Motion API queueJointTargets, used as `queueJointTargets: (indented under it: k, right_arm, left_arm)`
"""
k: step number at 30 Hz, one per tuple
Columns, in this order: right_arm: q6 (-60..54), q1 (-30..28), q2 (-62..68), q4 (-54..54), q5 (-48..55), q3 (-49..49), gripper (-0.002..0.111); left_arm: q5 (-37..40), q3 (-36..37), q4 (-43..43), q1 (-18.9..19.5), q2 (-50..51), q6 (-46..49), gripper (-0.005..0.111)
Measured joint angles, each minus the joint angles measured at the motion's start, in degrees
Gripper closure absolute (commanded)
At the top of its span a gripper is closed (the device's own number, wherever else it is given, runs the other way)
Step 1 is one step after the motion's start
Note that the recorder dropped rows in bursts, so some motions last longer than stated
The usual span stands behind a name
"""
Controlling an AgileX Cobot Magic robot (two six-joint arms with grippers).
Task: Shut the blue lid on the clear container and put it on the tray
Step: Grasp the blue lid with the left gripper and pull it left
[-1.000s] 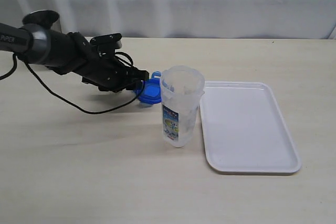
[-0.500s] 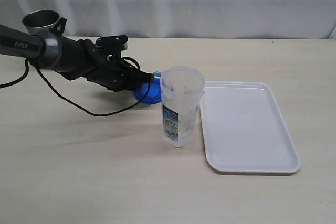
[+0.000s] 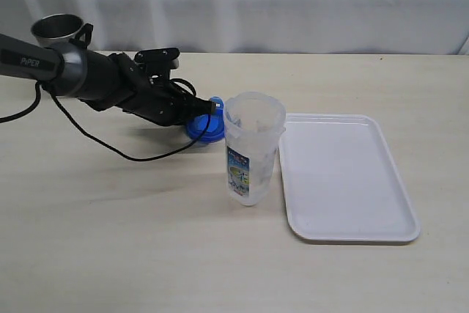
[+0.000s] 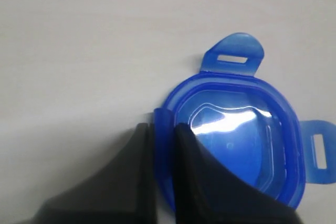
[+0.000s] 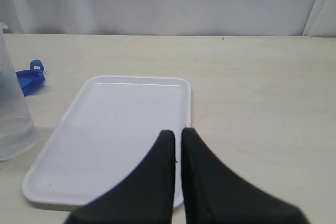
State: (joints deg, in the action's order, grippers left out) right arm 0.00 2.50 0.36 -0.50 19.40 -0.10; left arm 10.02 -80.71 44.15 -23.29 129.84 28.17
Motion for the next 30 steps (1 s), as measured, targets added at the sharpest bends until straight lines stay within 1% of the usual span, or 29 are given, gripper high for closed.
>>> queueJointTargets:
  k: [7, 8, 14, 19, 22, 26, 30]
  right_arm:
    - [0.0, 0.0, 0.0, 0.0, 0.0, 0.0, 0.104]
    - [0.0, 0.0, 0.0, 0.0, 0.0, 0.0, 0.104]
    - [0.0, 0.0, 0.0, 0.0, 0.0, 0.0, 0.104]
    - [0.0, 0.0, 0.0, 0.0, 0.0, 0.0, 0.104]
    - [0.0, 0.0, 0.0, 0.0, 0.0, 0.0, 0.104]
    - [0.0, 0.0, 0.0, 0.0, 0.0, 0.0, 0.104]
    - [0.0, 0.0, 0.0, 0.0, 0.0, 0.0, 0.104]
  left_arm:
    - [1.53, 0.11, 0.0, 0.0, -0.36, -3.72, 0.107]
    - [0.97, 1.3, 0.0, 0.0, -1.11, -3.85, 0.107]
    - [-3.82, 12.59, -2.27, 0.0, -10.46, -3.85, 0.107]
    - [-14.12, 24.41, -2.16, 0.0, -15.75, -6.09, 0.107]
    - [-18.58, 30.03, -0.74, 0.0, -17.96, -6.48, 0.107]
    - [-21.79, 35.87, -0.14, 0.0, -20.38, -6.7, 0.107]
    - [-22.78, 38.69, 0.13, 0.0, -21.76, -6.83, 0.107]
